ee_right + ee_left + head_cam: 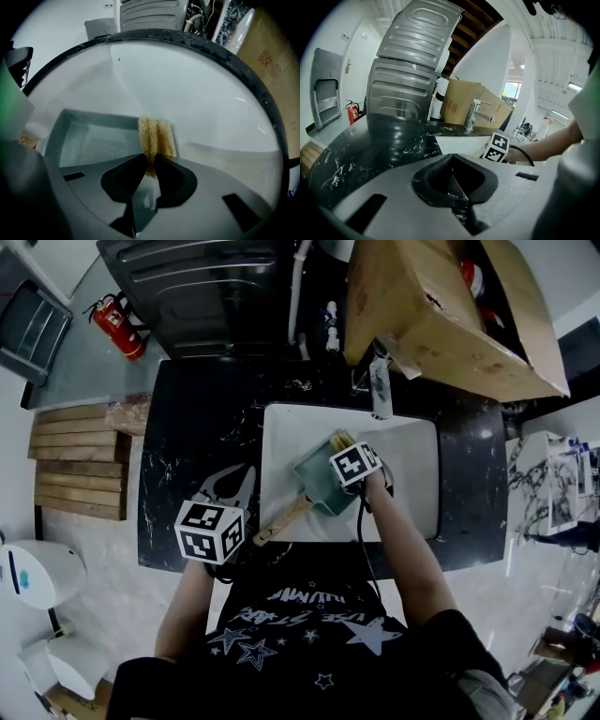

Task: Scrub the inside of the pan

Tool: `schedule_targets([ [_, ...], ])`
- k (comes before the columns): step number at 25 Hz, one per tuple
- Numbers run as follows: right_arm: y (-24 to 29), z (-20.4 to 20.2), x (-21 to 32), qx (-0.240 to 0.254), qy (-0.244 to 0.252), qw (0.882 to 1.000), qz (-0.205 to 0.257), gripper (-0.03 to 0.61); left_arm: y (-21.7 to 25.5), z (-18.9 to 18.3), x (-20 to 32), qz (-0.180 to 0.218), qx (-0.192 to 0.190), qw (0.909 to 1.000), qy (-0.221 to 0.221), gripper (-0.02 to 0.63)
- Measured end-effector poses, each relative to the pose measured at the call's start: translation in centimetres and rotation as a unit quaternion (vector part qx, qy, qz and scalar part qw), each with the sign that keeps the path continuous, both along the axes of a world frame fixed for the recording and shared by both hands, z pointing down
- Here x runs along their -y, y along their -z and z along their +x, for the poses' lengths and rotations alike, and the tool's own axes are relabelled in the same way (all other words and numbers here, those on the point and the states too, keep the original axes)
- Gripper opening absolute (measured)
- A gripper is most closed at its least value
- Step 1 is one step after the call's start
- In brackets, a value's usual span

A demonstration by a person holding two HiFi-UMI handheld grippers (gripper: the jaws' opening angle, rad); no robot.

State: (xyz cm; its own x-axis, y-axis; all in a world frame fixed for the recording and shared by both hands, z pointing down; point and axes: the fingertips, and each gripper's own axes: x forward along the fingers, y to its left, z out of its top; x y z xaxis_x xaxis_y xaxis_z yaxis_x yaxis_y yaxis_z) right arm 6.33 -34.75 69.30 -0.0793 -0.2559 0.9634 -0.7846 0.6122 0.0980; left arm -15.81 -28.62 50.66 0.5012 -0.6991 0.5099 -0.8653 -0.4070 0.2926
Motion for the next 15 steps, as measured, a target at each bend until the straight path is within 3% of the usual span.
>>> schedule_targets([
  [15,-0.31,-0.62,-0.27,-0.021,0.059,0.997,-0.046,0.067,0.32,1.17,0.12,0.007,0.007,0.9999,0.009,0.008],
])
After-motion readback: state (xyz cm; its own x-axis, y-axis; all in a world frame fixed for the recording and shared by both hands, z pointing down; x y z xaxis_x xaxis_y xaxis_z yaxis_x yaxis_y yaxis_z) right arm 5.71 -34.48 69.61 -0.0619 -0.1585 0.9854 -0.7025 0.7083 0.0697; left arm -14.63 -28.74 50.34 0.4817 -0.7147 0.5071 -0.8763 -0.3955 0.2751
